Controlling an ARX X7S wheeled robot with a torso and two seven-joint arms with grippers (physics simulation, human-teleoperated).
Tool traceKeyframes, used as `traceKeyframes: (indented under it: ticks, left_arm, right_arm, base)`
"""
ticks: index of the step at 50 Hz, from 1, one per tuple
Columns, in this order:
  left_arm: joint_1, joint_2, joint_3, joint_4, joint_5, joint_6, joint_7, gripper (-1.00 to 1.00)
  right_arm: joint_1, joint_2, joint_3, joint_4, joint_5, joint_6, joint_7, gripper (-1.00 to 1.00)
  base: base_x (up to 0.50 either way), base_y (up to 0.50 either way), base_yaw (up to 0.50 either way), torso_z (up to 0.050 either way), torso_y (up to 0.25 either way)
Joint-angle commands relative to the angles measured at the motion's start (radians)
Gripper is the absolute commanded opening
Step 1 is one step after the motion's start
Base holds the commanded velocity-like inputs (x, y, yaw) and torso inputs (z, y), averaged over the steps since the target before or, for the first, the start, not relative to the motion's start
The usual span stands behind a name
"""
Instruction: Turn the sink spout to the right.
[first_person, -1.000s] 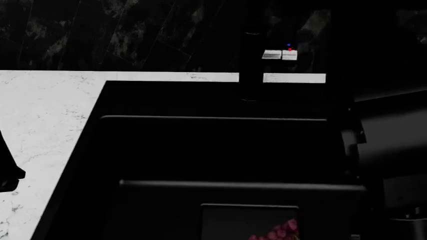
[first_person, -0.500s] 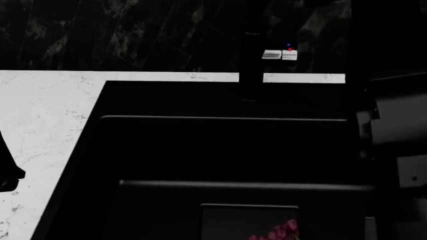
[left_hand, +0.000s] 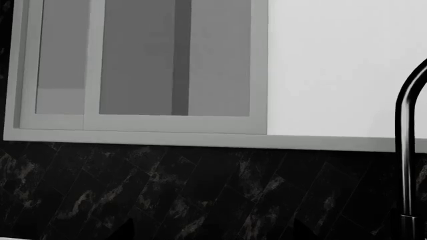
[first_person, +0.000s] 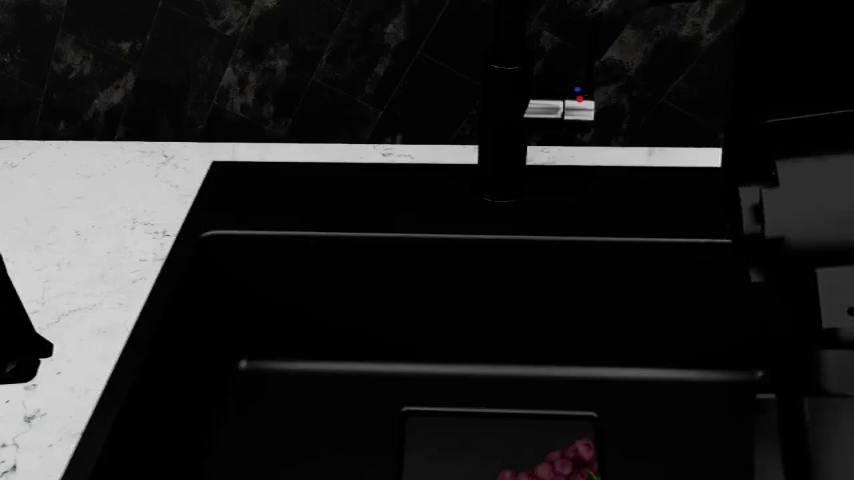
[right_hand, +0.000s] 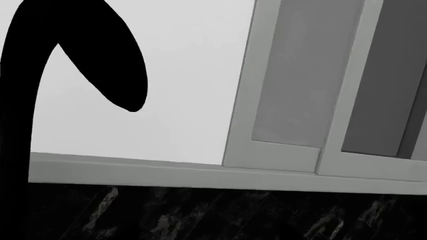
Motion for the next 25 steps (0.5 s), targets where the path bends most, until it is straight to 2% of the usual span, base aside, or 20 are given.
traceKeyframes:
  ticks: [1, 25]
  left_arm:
    - [-0.001, -0.002, 0.003, -0.001, -0.002, -0.001, -0.003, 1.0]
    - [0.001, -0.006, 0.005, 0.002, 0.002, 0.006, -0.011, 1.0]
  right_arm:
    - [0.037, -0.005, -0.01, 0.134, -0.018, -0.076, -0.015, 1.0]
    - [0.159, -0.038, -0.043, 0.437, -0.058, -0.228, -0.05, 1.0]
  base:
    - [0.0, 0.0, 0.0, 0.0, 0.0]
    - [0.0, 0.0, 0.0, 0.0, 0.0]
